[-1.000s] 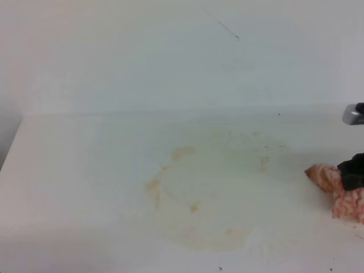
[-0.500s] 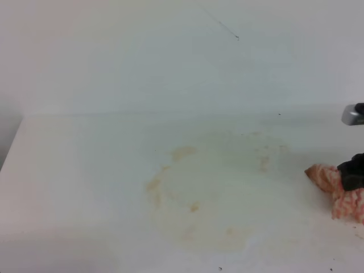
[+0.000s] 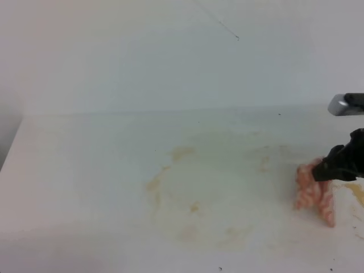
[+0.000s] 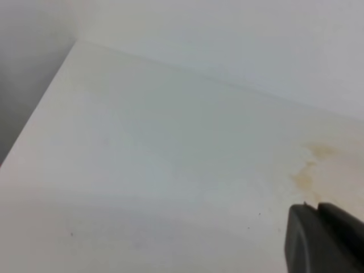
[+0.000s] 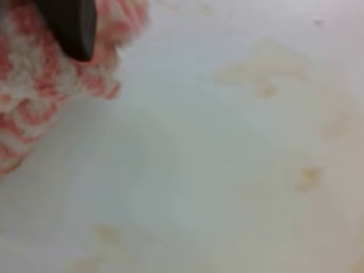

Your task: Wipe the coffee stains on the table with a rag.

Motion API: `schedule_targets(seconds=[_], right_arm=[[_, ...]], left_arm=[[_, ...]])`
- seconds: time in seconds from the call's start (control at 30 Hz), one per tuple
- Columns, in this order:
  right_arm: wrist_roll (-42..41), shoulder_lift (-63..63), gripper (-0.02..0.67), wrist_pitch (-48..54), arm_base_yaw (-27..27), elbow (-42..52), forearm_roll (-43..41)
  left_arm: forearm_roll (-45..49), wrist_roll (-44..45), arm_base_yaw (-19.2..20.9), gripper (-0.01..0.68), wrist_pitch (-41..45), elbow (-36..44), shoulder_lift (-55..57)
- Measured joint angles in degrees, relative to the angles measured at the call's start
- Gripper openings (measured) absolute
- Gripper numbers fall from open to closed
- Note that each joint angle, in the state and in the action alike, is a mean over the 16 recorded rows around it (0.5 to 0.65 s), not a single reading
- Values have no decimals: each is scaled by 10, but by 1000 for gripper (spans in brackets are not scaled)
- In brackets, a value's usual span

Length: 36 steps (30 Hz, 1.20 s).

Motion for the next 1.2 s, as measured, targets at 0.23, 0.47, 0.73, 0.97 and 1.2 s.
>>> schedule_targets(seconds=[0.23, 0.47, 0.73, 0.97, 1.2], right_arm=[[-80, 0, 294, 18, 0, -1, 79], [-91, -8, 378, 48, 0, -20, 79], [-69, -61, 227, 109, -1, -75, 34], [25, -178, 46, 109, -1, -99, -99], [133, -329, 7, 47, -1, -54, -233]], left_arm=[[0, 0, 0, -3, 0, 0, 0], [0, 0, 0, -3, 0, 0, 0], [0, 0, 0, -3, 0, 0, 0], [0, 0, 0, -3, 0, 0, 0], [0, 0, 0, -3, 0, 0, 0]])
